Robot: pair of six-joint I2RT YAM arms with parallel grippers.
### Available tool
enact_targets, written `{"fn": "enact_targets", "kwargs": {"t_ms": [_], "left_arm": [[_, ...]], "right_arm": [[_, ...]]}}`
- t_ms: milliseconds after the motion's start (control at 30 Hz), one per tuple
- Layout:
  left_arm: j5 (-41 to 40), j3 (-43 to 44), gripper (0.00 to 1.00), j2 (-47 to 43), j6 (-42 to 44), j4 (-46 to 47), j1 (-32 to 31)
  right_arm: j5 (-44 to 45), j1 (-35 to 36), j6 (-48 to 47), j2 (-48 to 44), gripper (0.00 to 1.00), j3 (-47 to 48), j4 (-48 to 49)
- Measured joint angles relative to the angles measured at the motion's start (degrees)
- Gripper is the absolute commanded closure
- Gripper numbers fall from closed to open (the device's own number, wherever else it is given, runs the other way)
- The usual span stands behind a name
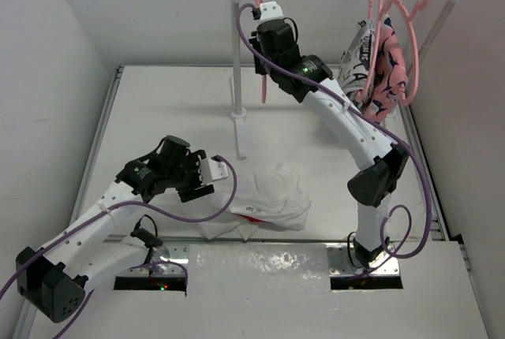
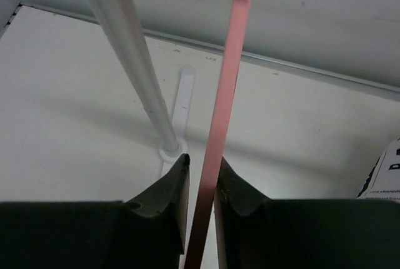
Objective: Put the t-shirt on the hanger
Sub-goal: Pick up the hanger from the clothesline.
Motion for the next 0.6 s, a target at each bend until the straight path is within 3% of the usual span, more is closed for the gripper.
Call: {"fn": "enact_targets", "kwargs": {"t_ms": [200, 600], "left_arm": [[0.0, 0.0, 0.37, 0.0, -0.2, 0.1, 0.0], [-0.5, -0.3, 0.36, -0.4, -0.3, 0.3, 0.0]], "right_arm": [[0.2, -1.0, 0.2, -0.4, 1.00, -1.6, -0.1], [4.3, -1.0, -0.5, -6.4, 1.00, -5.6, 0.7]]}}
